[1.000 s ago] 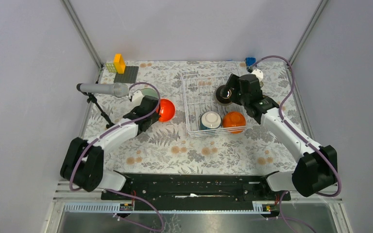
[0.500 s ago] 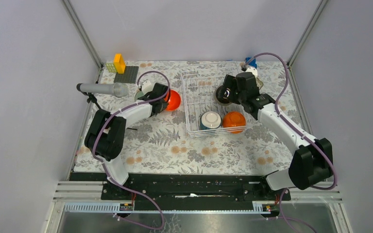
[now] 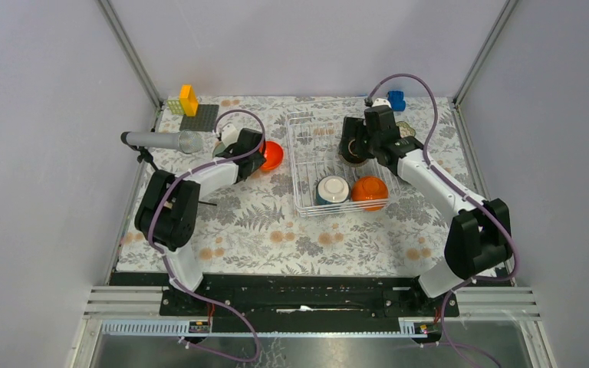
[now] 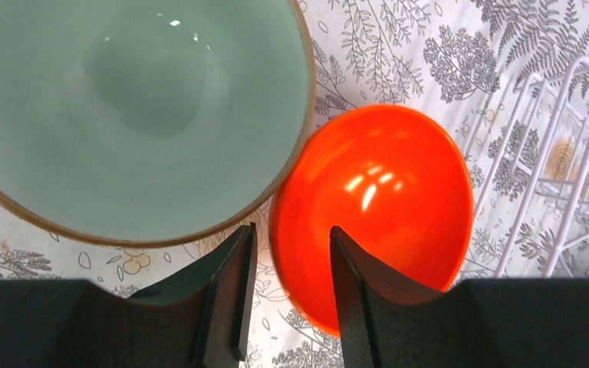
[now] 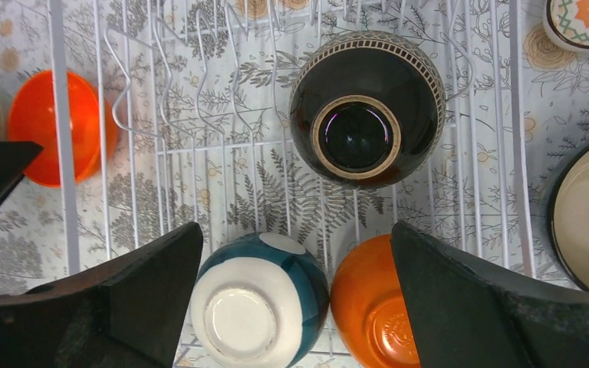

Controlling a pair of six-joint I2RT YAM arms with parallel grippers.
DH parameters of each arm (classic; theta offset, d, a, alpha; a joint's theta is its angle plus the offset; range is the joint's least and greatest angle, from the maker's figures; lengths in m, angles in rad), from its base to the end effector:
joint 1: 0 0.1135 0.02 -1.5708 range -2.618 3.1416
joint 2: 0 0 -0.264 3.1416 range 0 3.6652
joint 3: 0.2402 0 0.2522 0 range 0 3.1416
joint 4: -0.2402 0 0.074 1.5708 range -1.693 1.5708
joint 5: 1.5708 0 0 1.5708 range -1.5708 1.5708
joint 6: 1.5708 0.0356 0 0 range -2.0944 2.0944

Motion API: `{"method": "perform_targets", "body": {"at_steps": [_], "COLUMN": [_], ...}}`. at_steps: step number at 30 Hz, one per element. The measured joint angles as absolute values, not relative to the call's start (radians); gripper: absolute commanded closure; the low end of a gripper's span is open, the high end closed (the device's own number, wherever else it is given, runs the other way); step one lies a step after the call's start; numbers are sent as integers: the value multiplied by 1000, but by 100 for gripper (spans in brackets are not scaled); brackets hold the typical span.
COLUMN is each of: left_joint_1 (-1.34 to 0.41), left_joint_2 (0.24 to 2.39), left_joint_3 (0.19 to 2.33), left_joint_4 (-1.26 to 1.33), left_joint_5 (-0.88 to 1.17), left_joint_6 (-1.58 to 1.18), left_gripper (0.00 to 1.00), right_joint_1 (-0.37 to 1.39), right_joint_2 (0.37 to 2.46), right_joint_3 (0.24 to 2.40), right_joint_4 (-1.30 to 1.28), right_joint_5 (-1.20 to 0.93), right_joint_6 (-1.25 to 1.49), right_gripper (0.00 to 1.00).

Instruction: Unload the bowls from the dish rack

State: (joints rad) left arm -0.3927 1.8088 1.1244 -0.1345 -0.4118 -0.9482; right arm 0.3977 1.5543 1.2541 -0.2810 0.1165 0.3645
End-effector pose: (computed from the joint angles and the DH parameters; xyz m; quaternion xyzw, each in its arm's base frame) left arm 0.3591 -0.1333 0.1838 -0.3218 0.8550 -0.0743 0.3998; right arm 0.3324 0.1351 0.3023 0.0131 0.8789 0.1288 0.4591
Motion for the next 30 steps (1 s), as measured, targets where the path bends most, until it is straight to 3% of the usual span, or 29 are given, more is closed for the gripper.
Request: {"method": "perform_targets", "body": {"at_steps": [9,16,24,30], "left_joint_1": [-393,-398,-466,-486], "left_joint_2": [1682,1512,1365,1268], "left_joint_3": [1015,899,822,761], "left_joint_4": [-102,-107,-101,-84], "left_joint_5": [-311,-180,-20,84], "left_joint_6": [-923,-906,-840,-758], "left_gripper": [54,55,54,47], "right_joint_1": [398,398,397,398], "right_joint_2": [1603,1665,1679,1661], "right_joint_3": [1276,1308,1311,1275], "right_joint_4": [-314,-321,-327,-375], "right_joint_5": [102,104,-23,-171], "right_joint_6": [269,270,279,261], "right_gripper": [1,15,1,19]}}
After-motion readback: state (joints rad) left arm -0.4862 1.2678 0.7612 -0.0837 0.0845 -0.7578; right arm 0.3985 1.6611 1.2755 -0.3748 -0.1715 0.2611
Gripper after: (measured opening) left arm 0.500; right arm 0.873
